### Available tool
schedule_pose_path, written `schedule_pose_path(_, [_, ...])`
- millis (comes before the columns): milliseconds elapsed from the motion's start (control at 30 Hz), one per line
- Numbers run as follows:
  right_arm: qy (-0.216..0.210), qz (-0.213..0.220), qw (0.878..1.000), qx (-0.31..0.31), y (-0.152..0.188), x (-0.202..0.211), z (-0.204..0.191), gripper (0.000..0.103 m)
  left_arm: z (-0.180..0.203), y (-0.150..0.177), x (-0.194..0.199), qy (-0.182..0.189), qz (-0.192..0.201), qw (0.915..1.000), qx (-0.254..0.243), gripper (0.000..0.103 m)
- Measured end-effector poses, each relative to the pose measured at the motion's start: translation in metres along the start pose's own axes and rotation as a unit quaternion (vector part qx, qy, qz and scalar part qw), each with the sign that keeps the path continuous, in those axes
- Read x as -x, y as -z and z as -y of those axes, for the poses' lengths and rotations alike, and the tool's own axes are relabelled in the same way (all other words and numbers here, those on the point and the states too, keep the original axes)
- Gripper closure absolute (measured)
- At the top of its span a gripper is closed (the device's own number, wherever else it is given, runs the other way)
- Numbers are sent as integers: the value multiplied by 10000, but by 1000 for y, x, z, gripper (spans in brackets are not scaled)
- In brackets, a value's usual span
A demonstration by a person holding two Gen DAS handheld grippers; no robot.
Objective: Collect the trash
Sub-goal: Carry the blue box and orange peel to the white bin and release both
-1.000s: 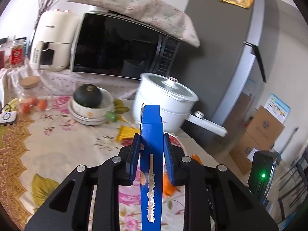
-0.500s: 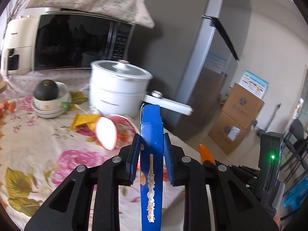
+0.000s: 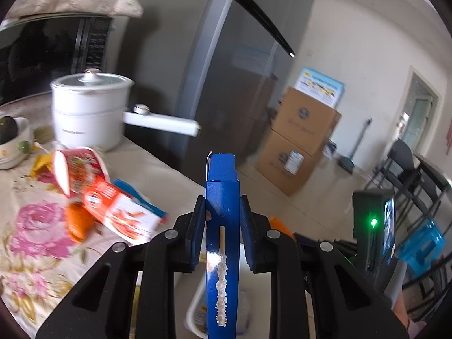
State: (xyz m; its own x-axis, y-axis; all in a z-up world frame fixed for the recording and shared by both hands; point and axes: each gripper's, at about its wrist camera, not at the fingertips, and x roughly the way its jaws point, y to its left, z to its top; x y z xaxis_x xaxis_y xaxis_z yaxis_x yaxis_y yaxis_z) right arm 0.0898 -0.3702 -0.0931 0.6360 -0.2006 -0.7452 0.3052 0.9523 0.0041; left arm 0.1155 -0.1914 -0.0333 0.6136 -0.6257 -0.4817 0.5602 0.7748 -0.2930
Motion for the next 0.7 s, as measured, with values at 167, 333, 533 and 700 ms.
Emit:
schedule_pose_path(167, [202, 238, 9985, -461, 5, 20, 28, 44, 28, 12, -15, 234, -266, 9993, -107, 79])
schedule_pose_path(333, [558, 427, 9937, -872, 5, 27, 58, 24, 44, 20, -27, 357, -468, 9982, -121, 79])
schedule_pose_path(533, [1086, 625, 9843, -1241, 8, 32, 90, 8, 50, 33, -52, 590, -803, 9949, 127, 78])
schedule_pose_path(700, [1209, 639, 9807, -1397, 9, 31, 106, 7, 56, 44, -73, 649, -1035, 9922, 239, 78])
